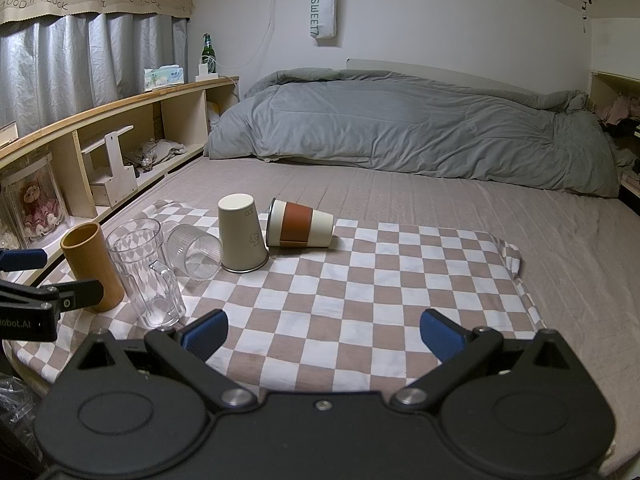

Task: Flip cup upright

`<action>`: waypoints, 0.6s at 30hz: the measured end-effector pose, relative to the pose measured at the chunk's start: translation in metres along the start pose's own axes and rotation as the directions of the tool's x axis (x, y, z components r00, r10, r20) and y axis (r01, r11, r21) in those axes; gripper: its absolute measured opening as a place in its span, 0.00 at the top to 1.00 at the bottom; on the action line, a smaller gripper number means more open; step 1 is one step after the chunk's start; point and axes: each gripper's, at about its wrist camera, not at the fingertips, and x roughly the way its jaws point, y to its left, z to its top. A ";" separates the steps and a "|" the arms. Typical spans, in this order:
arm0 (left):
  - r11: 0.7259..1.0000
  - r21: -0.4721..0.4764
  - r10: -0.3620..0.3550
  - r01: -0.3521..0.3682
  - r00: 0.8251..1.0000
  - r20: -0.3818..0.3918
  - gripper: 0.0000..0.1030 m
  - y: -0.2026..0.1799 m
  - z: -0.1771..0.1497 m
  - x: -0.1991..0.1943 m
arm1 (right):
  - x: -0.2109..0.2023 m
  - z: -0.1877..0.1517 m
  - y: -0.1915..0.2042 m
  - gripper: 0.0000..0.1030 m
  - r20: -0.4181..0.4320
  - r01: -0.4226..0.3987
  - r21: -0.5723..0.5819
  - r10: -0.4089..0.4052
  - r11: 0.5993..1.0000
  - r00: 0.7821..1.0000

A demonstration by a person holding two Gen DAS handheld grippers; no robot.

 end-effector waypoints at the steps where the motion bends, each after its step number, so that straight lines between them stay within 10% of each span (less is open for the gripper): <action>1: 1.000 0.000 0.000 0.000 1.000 0.000 0.00 0.000 0.000 0.000 | 0.000 0.000 0.000 0.00 0.000 0.000 0.000 0.000 1.000 1.000; 18: 1.000 0.002 0.005 -0.005 1.000 -0.002 0.00 -0.002 0.001 0.002 | 0.000 0.000 0.000 0.00 0.001 0.000 0.000 0.000 1.000 1.000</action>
